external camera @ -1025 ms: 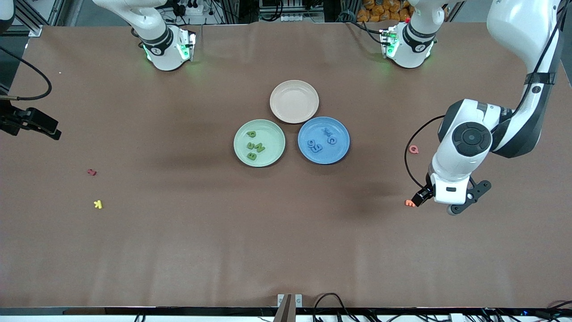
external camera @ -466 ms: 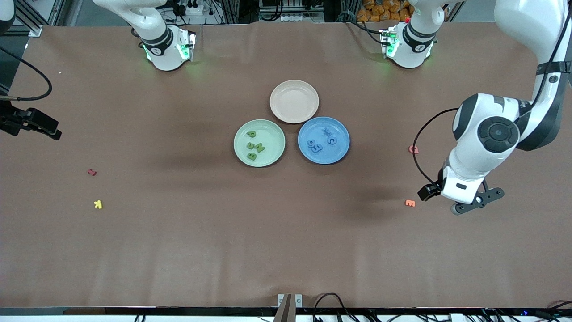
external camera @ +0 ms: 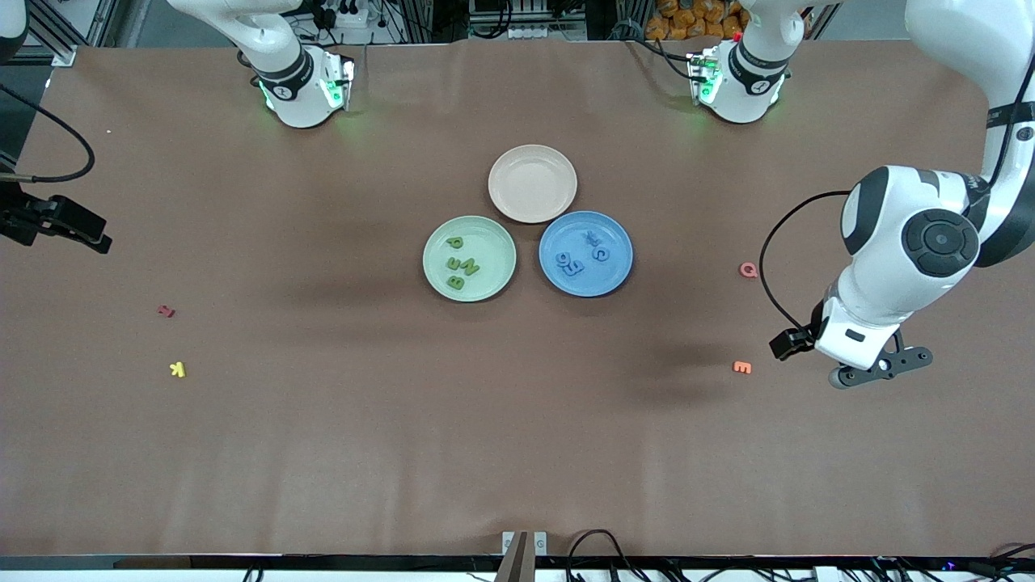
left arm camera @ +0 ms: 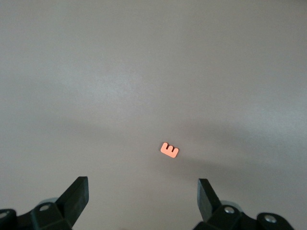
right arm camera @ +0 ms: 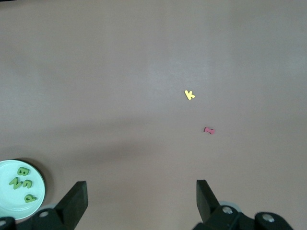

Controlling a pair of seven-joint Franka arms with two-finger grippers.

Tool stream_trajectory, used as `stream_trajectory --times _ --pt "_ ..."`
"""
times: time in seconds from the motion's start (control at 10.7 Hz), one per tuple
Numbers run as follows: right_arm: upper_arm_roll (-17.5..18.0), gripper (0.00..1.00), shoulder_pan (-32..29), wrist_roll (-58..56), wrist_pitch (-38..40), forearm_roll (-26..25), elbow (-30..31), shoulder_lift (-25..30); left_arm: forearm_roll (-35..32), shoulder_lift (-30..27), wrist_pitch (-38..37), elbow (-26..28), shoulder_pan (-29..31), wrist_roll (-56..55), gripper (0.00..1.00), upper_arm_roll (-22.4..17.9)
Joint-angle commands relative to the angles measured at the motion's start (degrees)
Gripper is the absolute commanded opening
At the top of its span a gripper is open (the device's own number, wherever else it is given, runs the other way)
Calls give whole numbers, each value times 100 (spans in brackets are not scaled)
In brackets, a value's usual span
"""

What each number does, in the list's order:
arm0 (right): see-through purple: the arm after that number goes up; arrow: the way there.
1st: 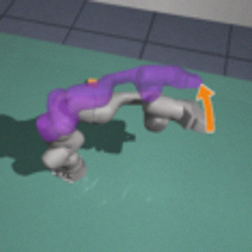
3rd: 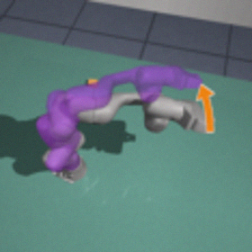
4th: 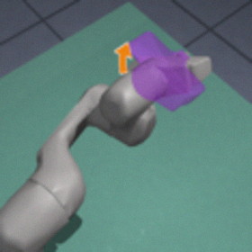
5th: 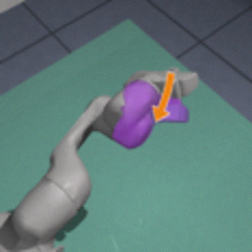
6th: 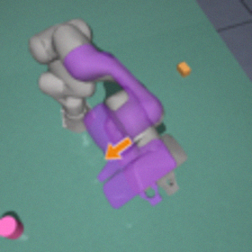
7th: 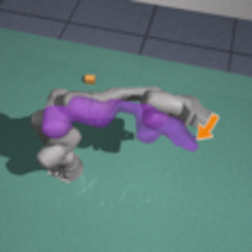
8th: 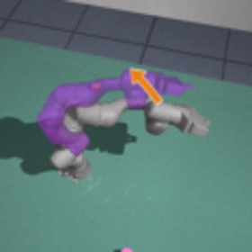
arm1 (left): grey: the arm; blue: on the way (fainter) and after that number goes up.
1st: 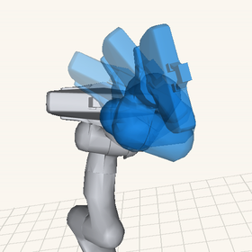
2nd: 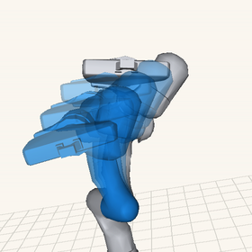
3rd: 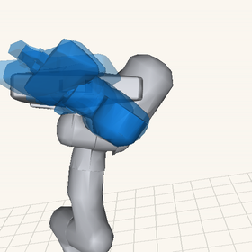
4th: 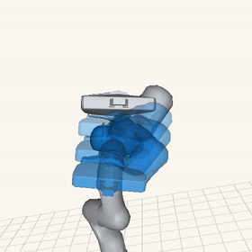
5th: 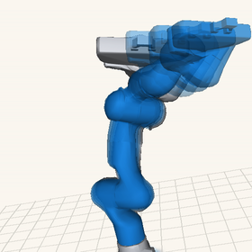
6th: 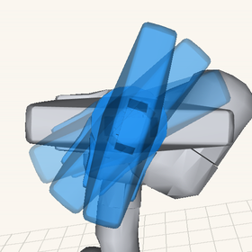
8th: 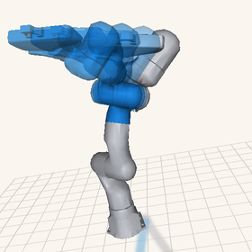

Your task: Sort letters by color into matching plates

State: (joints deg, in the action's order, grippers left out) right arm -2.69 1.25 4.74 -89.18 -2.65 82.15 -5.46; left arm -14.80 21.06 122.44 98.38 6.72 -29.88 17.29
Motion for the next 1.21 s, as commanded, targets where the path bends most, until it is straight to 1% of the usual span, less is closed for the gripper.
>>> stream_trajectory --times 0.0,0.19,0.28,0.37,0.47,0.56,0.84,0.93,1.12 --pt "14 100 -11 1 33 71 -15 2 433 -102 -466 -319 -136 255 100 -121" --pt "14 100 -11 1 41 71 -6 2 504 -102 -746 -538 -205 255 100 -121" --pt "23 100 -2 9 41 71 -6 2 618 -163 -1000 -679 -232 281 100 -121" --pt "23 100 -2 9 41 71 -6 2 689 -303 -1177 -697 -224 464 100 -121" --pt "23 100 -2 9 41 71 -6 2 924 -461 -1300 -698 -215 822 100 -164" --pt "23 100 -2 9 41 71 -6 2 1118 -636 -1423 -689 -224 1009 100 -321" --pt "23 100 -11 9 50 71 -6 2 1146 -1120 -1696 -671 -224 1107 100 -332" --pt "23 100 -2 9 50 71 -6 2 1155 -1252 -1828 -680 -224 1325 100 -340" --pt "23 100 -2 9 59 71 -6 2 1216 -1446 -1952 -680 -232 1388 100 -340"
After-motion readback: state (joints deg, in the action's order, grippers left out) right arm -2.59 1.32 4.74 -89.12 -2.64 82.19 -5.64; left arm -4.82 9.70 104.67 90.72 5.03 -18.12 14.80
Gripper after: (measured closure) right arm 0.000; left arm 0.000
